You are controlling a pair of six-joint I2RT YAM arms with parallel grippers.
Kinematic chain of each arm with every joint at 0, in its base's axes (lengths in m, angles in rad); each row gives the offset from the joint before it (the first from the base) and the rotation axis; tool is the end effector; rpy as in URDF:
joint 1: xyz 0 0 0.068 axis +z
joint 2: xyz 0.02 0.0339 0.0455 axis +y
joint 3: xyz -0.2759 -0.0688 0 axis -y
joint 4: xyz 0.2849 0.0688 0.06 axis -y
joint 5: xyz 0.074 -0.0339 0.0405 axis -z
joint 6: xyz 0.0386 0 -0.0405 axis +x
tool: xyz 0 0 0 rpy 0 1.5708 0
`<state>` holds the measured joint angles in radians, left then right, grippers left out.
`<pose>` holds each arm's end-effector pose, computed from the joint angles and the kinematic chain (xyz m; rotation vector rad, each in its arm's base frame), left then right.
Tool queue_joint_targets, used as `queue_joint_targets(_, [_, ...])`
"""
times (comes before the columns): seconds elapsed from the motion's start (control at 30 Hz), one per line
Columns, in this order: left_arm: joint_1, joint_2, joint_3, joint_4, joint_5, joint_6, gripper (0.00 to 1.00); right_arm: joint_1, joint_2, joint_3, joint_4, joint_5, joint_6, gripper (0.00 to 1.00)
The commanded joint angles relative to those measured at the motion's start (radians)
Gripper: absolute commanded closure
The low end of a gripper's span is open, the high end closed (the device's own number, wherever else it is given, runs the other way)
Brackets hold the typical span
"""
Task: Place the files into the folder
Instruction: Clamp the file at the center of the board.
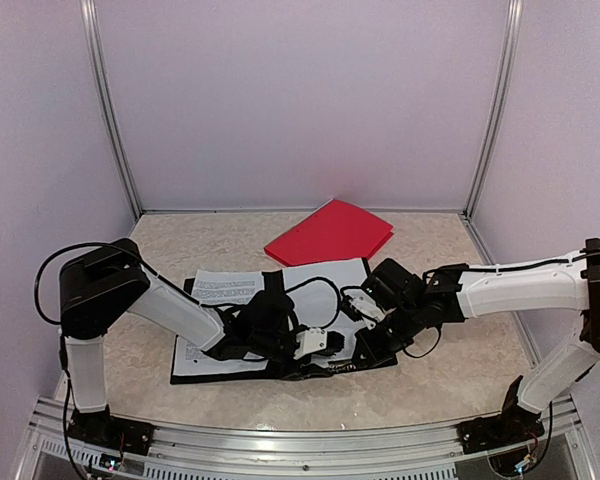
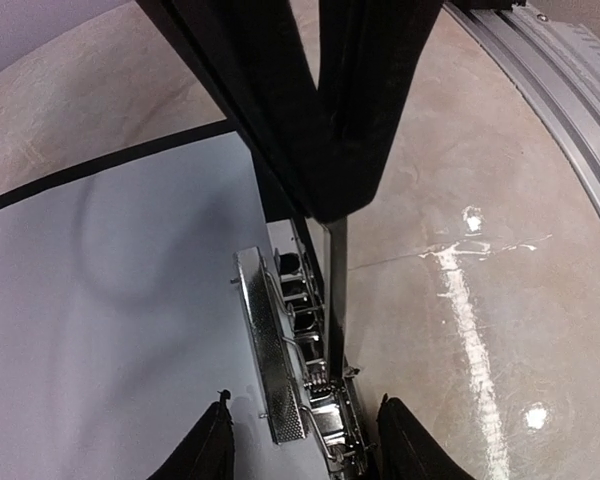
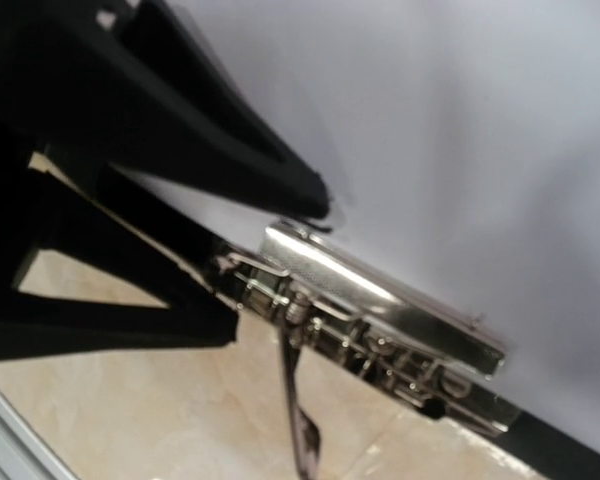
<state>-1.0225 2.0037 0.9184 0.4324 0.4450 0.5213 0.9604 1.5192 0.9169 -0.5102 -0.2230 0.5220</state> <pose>0.1986 -0.3570 0.0738 1.7449 1.4330 -0.7668 0.1787 0.2703 0.1769 -0.6977 2.7870 0.6895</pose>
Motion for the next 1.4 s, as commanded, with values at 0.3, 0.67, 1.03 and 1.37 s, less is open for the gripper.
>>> queue_joint_targets(0.3, [-0.014, 0.047, 0.03, -0.016, 0.031, -0.012, 0.68, 0.006, -0.021, -0.026, 0.003, 0.013, 0.007, 1.0])
queue_joint_targets(0.67, [-0.013, 0.044, 0.019, -0.054, 0.027, -0.01, 0.83, -0.007, -0.02, -0.039, -0.01, 0.035, 0.01, 1.0])
queue_joint_targets(1.03, [-0.002, 0.038, 0.013, -0.097, 0.068, 0.009, 0.9, -0.068, 0.007, -0.09, 0.0, 0.037, -0.035, 1.0])
queue_joint_targets(1.37, [-0.002, 0.034, 0.007, -0.12, 0.106, 0.033, 0.93, -0.128, 0.077, -0.101, 0.032, 0.016, -0.107, 1.0])
